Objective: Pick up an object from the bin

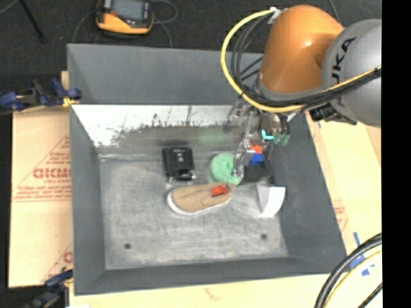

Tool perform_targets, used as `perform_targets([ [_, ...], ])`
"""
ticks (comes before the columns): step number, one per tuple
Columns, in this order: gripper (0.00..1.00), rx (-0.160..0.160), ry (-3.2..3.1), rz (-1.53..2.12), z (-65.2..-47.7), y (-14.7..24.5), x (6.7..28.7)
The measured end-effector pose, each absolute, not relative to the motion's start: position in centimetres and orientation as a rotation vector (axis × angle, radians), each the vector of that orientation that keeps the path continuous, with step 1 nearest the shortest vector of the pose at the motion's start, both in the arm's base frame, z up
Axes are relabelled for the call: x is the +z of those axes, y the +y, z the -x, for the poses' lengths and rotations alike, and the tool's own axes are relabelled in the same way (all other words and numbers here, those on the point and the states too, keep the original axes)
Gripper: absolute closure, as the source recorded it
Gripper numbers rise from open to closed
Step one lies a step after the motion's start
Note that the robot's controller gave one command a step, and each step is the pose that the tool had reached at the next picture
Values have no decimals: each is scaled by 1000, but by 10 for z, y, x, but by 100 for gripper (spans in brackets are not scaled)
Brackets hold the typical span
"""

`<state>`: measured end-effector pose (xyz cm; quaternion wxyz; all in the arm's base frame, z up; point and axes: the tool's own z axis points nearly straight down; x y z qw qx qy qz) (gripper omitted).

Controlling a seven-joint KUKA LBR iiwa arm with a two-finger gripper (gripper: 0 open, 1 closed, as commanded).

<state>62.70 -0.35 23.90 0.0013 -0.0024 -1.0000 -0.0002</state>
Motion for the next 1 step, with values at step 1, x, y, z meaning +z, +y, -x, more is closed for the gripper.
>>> perform_targets([
  [1,0,0,-3147,8,-628,-4,243],
])
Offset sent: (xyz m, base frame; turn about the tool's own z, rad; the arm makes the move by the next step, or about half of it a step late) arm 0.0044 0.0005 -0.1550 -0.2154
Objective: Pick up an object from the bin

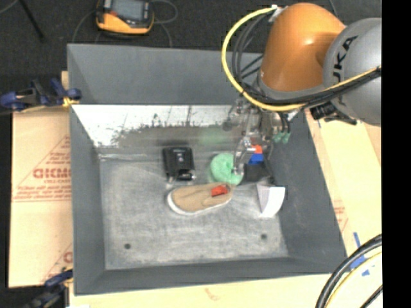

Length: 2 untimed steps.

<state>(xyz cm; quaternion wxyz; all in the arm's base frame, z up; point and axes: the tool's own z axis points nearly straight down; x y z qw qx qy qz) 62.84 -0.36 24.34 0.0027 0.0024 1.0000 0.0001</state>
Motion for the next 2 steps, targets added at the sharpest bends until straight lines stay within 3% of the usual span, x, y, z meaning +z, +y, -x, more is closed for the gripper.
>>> perform_targets([
  [1,0,-2,3129,106,-631,-4,195],
  [2,0,-2,3126,242,-596,14,118],
])
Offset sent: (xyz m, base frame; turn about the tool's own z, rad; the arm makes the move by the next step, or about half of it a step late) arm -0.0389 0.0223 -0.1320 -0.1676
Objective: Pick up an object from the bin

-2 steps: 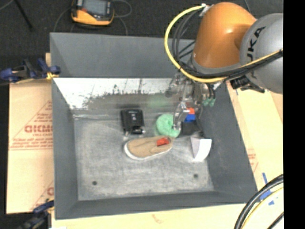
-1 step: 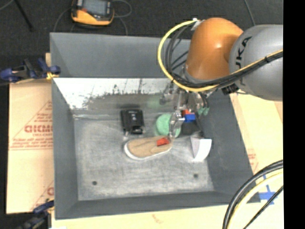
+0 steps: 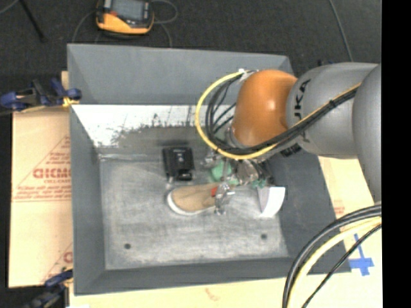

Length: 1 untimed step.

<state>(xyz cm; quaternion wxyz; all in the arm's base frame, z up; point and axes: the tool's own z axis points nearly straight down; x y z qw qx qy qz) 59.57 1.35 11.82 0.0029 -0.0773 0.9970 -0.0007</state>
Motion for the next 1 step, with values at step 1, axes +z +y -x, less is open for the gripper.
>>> perform_targets([
  [1,100,-1,3135,242,-642,-17,76],
])
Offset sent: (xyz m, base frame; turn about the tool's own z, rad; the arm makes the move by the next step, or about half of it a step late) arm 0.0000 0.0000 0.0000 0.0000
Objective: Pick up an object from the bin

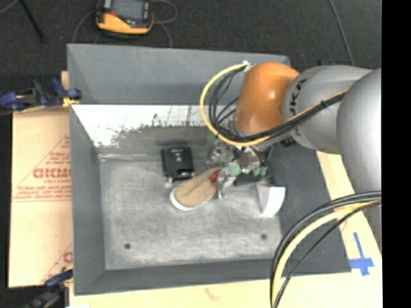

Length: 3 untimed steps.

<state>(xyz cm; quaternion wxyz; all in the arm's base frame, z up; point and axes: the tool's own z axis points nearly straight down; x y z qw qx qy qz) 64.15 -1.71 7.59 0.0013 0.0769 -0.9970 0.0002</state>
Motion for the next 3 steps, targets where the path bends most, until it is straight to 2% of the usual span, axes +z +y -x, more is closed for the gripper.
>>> perform_targets([
  [1,100,0,-3130,-241,-642,-17,76],
  [2,100,0,-3135,-224,-637,-28,106],
  [3,100,-1,-3139,-199,-643,-1,214],
])
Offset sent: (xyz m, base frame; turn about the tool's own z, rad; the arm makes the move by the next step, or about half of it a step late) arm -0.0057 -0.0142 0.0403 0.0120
